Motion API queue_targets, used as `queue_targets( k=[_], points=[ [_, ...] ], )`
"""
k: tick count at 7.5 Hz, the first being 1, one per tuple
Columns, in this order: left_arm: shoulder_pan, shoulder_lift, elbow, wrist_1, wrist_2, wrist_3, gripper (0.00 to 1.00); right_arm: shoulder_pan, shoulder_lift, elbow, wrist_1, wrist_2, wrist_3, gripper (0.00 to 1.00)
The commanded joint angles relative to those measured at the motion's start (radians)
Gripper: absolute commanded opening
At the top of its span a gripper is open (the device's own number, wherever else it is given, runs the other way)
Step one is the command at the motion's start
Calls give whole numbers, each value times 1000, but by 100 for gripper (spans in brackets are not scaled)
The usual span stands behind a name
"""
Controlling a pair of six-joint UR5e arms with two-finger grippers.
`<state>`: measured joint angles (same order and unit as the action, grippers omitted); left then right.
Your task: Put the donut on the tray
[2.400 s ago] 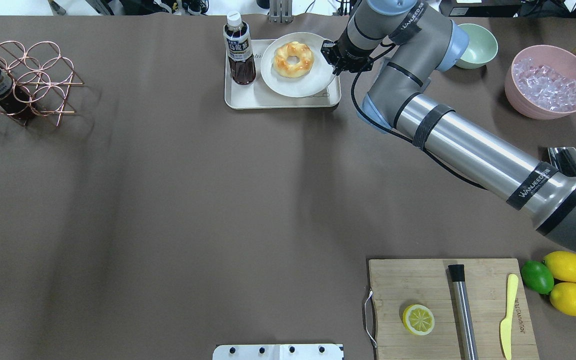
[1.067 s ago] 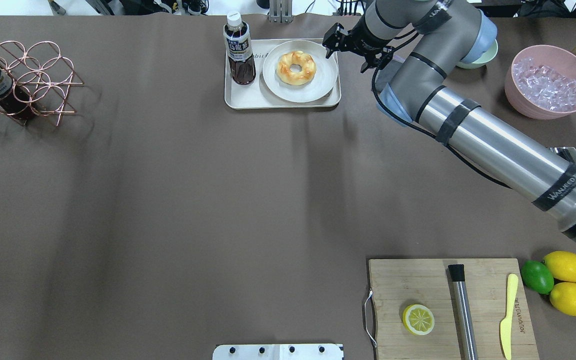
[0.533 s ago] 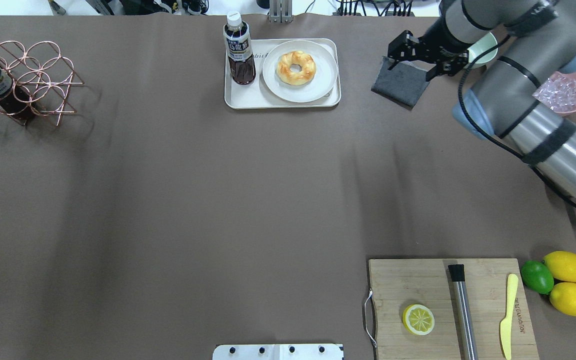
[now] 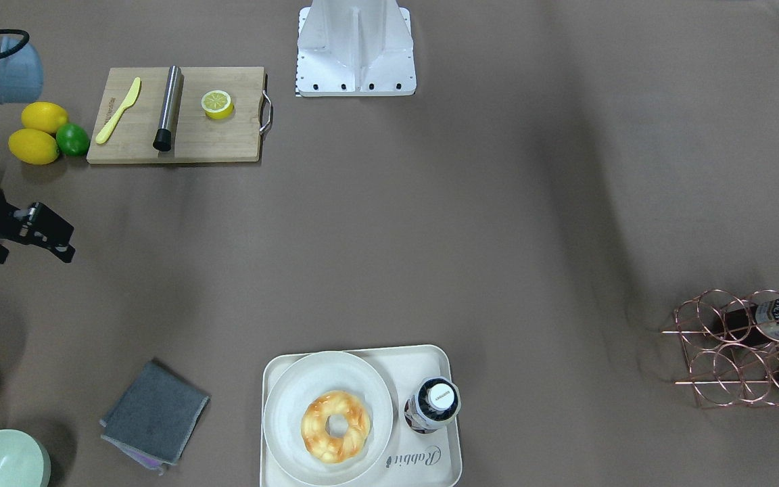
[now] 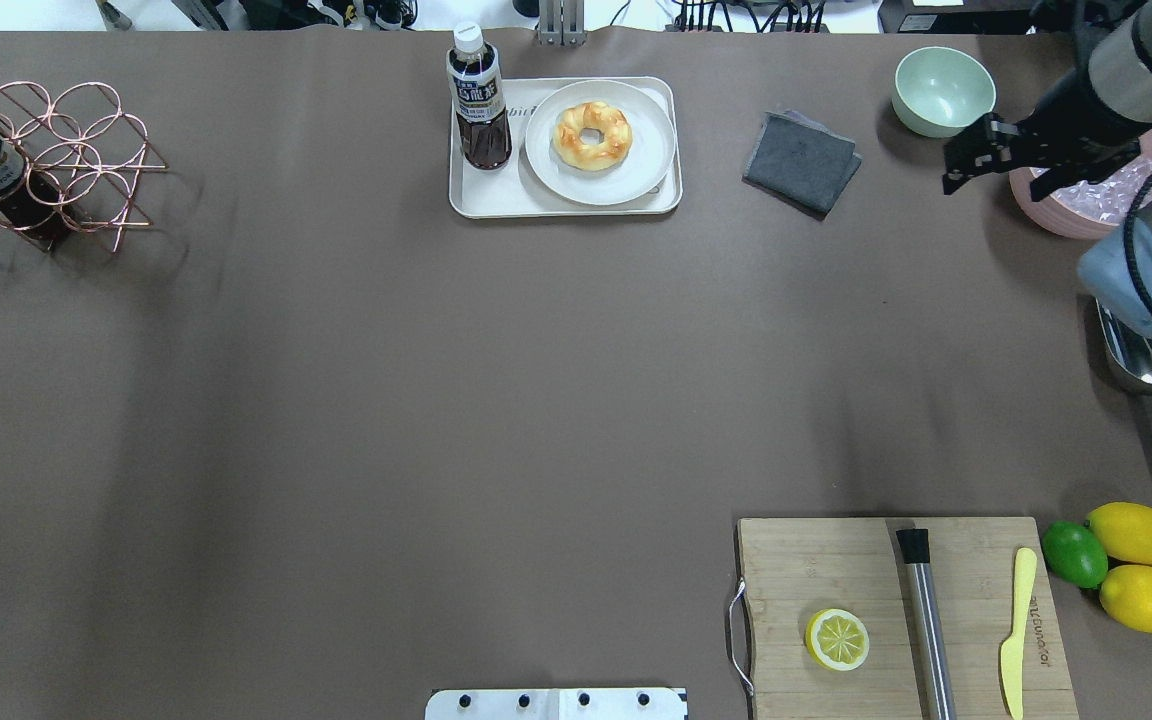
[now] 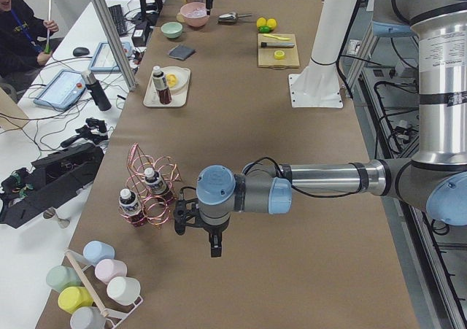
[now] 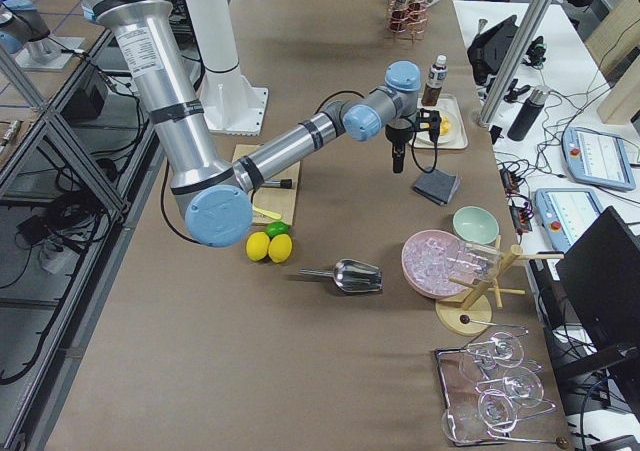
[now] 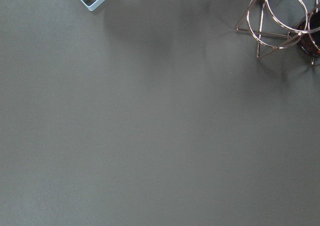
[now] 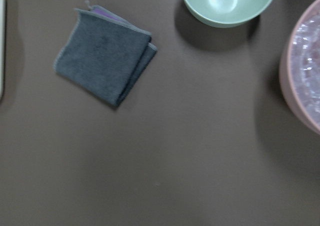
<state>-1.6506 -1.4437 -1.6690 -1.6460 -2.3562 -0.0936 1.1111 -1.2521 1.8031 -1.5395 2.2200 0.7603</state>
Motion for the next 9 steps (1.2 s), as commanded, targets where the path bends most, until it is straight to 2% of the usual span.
queue_targets(
  k=[1,3,4,6,9],
  points=[
    [0,2,2,0,-1,-1,98,88,-140,42,-146,-11,-409,100],
    [2,-1,0,-1,-1,-1,98,227,-216,-42,-146,-2,-669,100],
    [2,-10,2,-1,-3,-1,98,295,-220,-104,-146,0,-770,100],
    [2,-14,6,0,-3,-1,98,383,-221,-192,-142,29,-875,100],
    [0,-6,8,-1,-3,-1,98,423,-243,-232,-140,36,-956,100]
  ],
)
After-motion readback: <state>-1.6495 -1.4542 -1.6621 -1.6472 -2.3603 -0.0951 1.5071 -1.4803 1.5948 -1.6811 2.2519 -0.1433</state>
